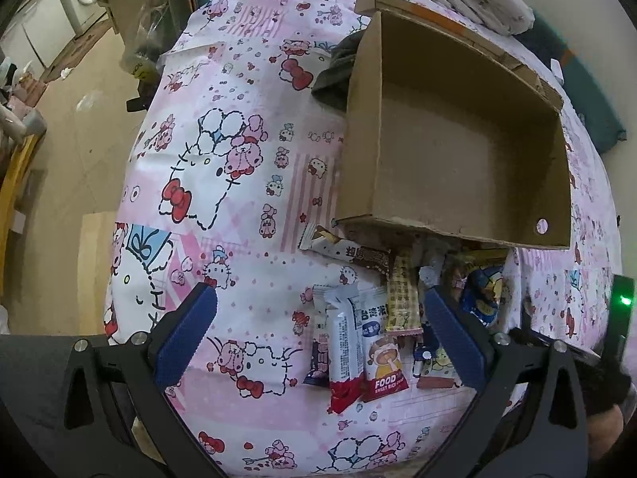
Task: Organize snacks
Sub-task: 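Grasp the dark meat pack with the right gripper while the left grasps a white rice-cake bar, then carry both snacks over the box and open both grippers to drop them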
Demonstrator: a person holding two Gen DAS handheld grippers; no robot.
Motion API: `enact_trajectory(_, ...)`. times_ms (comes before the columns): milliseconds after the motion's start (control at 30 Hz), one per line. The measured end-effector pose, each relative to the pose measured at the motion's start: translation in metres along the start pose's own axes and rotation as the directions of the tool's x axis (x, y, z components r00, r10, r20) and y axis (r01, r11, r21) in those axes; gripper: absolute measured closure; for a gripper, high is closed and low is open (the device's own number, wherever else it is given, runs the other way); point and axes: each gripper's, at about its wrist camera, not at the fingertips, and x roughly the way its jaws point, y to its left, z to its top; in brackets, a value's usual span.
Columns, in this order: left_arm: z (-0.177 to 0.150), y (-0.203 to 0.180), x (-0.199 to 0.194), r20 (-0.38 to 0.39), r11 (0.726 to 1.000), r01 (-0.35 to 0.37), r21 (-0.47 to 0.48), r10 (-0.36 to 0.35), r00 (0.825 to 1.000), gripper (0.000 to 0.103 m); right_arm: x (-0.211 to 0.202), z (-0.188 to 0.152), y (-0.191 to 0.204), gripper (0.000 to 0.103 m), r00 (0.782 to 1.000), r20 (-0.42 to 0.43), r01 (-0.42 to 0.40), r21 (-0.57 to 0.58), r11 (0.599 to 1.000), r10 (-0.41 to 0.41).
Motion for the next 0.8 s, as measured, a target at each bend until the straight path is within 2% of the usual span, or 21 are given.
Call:
enact_trajectory(100, 0.000, 0.000, 0.000, -0.001, 1.000, -0.005, 0.006, 0.005, 1.000, 0.000, -0.021, -0.012, -0.009, 0.057, 0.997, 0.063, -0.054, 0.017, 0.998, 0.053)
enact_trajectory(233, -0.003, 0.006, 0.001, -0.005, 1.000, -0.025, 0.000, 0.025, 1.000, 0.000, -0.059, -0.016, -0.004, 0.057, 0.970, 0.164, -0.182, 0.003, 0.983, 0.179)
enact_trajectory(300, -0.006, 0.008, 0.003, -0.012, 1.000, -0.025, 0.003, 0.025, 1.000, 0.003, -0.070, -0.021, -0.003, 0.057, 0.953, 0.202, -0.227, -0.013, 0.974, 0.225)
enact_trajectory(400, -0.012, 0.004, 0.012, -0.052, 1.000, -0.009, 0.029, 0.010, 0.999, 0.018, -0.071, -0.024, -0.005, 0.057, 0.940, 0.233, -0.252, -0.013, 0.968, 0.248)
enact_trajectory(467, -0.017, -0.001, 0.024, -0.102, 0.999, 0.024, 0.042, -0.019, 0.995, 0.044, -0.064, -0.025, -0.002, 0.057, 0.942, 0.227, -0.253, -0.007, 0.968, 0.247)
enact_trajectory(533, -0.021, -0.007, 0.034, -0.140, 0.998, 0.048, 0.048, -0.041, 0.989, 0.055, -0.057, -0.024, 0.006, 0.057, 0.944, 0.220, -0.253, -0.001, 0.967, 0.247)
enact_trajectory(633, -0.027, -0.020, 0.047, -0.170, 0.995, 0.035, 0.092, -0.019, 0.985, 0.055, -0.058, -0.025, 0.017, 0.057, 0.944, 0.214, -0.257, -0.006, 0.966, 0.252)
enact_trajectory(733, -0.034, -0.024, 0.065, -0.233, 0.994, 0.031, 0.103, -0.006, 0.972, 0.057, -0.056, -0.028, 0.018, 0.057, 0.944, 0.209, -0.258, -0.012, 0.966, 0.255)
enact_trajectory(800, -0.037, -0.025, 0.070, -0.249, 0.993, 0.030, 0.110, -0.002, 0.969, 0.081, -0.054, -0.028, 0.020, 0.057, 0.946, 0.205, -0.254, -0.017, 0.967, 0.252)
